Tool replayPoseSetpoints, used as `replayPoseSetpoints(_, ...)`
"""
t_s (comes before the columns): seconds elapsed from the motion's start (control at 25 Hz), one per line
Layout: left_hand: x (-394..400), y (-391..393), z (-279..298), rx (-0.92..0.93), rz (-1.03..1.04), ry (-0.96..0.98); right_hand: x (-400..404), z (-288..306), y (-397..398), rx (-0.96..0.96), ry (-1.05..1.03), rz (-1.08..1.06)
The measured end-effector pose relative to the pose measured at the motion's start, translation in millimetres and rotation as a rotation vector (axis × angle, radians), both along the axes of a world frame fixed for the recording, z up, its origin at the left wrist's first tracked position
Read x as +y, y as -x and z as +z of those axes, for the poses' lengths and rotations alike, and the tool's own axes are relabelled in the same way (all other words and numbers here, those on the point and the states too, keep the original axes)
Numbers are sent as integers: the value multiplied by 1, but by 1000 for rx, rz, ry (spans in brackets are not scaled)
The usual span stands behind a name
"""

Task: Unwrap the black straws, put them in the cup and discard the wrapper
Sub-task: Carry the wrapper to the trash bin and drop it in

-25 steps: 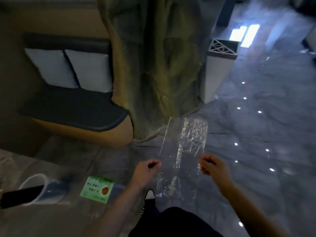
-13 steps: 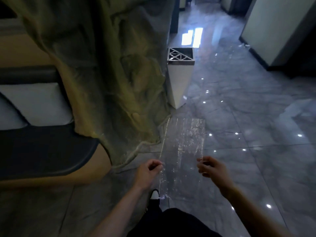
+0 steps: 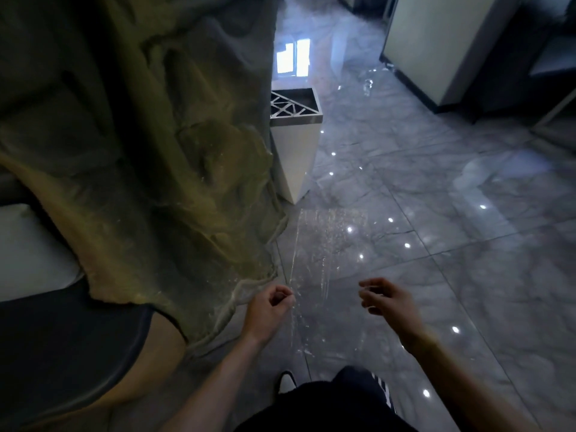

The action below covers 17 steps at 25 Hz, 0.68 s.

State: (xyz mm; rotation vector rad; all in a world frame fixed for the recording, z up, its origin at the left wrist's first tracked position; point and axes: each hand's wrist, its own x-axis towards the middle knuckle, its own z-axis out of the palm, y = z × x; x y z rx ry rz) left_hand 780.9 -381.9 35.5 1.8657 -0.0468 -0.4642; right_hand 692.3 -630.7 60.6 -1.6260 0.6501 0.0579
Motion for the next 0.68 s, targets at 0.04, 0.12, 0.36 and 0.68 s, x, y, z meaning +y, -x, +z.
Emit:
replayPoseSetpoints(0.04,-3,-9,-1,-1,-19,-2,-1,1,-6,-1,1,-20)
replayPoseSetpoints(0.12,-11,-26,-3,-6,-38,5,-6,2,-18,-2,10,-43)
replayPoseSetpoints(0.36,-54,-83,-13,17,-82,28,-43,-3,-66,-3,49,-94)
replayPoseSetpoints(0.68,-162,-159,-13,-17,-80,-15,-149,-9,-138,-23,18,-98)
